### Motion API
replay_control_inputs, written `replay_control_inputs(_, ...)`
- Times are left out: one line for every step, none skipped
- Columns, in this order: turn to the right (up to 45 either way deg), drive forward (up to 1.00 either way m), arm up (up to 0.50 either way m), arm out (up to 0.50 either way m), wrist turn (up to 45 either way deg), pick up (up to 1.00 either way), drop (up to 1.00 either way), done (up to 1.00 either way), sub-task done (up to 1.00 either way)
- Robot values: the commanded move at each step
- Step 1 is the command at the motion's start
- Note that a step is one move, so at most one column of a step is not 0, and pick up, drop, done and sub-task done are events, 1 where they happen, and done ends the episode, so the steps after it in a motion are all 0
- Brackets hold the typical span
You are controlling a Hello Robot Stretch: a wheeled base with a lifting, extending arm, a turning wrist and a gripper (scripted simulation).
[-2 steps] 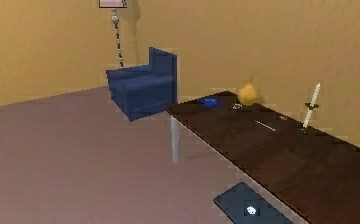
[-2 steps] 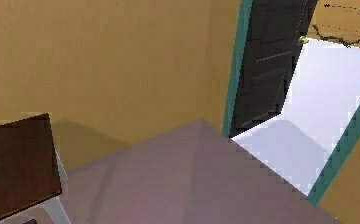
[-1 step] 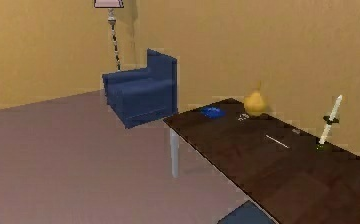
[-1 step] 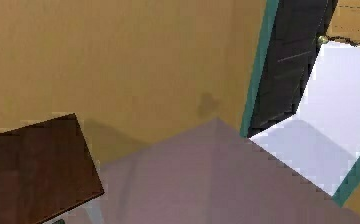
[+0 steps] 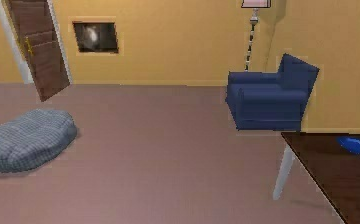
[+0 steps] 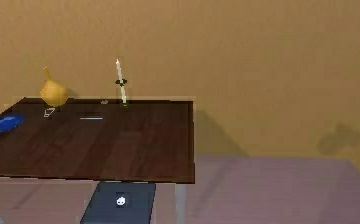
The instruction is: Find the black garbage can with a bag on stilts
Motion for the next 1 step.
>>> replay_control_inputs(0.0, 0.35, 0.0, 0.0, 0.0, 0.0, 0.0, 0.0, 0.0)
